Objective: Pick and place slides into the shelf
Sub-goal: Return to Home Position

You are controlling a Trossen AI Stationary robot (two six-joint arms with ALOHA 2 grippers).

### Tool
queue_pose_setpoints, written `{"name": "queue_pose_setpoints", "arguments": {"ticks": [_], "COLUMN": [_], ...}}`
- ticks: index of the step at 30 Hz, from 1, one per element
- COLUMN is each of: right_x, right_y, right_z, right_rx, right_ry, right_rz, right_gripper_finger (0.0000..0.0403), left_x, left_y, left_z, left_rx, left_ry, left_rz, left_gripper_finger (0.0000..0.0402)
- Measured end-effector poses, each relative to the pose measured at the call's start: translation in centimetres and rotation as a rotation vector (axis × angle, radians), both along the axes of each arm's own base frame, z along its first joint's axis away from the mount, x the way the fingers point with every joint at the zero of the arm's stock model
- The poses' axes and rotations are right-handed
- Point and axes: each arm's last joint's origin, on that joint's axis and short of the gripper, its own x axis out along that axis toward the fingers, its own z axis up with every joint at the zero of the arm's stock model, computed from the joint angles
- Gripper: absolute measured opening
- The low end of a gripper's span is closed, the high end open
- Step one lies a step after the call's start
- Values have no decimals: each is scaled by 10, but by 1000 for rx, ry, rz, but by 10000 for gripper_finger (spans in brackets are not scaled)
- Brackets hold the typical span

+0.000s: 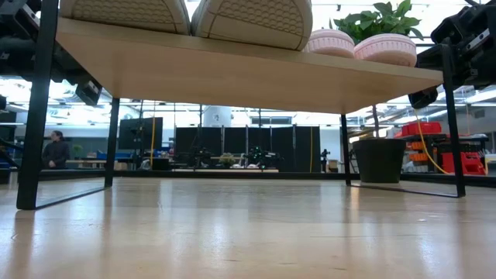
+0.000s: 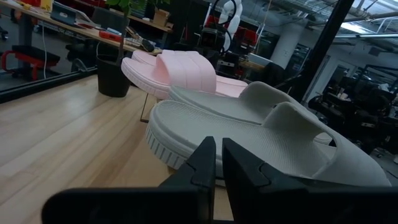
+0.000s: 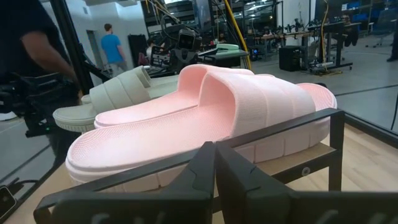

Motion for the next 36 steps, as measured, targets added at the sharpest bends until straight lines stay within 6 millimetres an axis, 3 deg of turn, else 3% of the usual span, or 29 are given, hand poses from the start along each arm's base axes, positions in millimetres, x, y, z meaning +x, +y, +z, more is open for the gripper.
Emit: {"name": "queue_pose_setpoints", "arguments": {"ticks": [12, 26, 36], "right_x": [0, 0, 0], "right_y": [0, 0, 0], "right_z": [0, 0, 0], "right_rx": [0, 0, 0], "right_ry": [0, 1, 0], "right_rz": [0, 0, 0], "right_gripper_finger": [18, 18, 18], "left_x": [0, 0, 0], "left_y": [0, 0, 0], "left_z": [0, 0, 0], "left_rx": [0, 0, 0], "left_ry": [0, 0, 0], "left_rz": [1, 0, 1], "left_gripper_finger": [19, 36, 21]}}
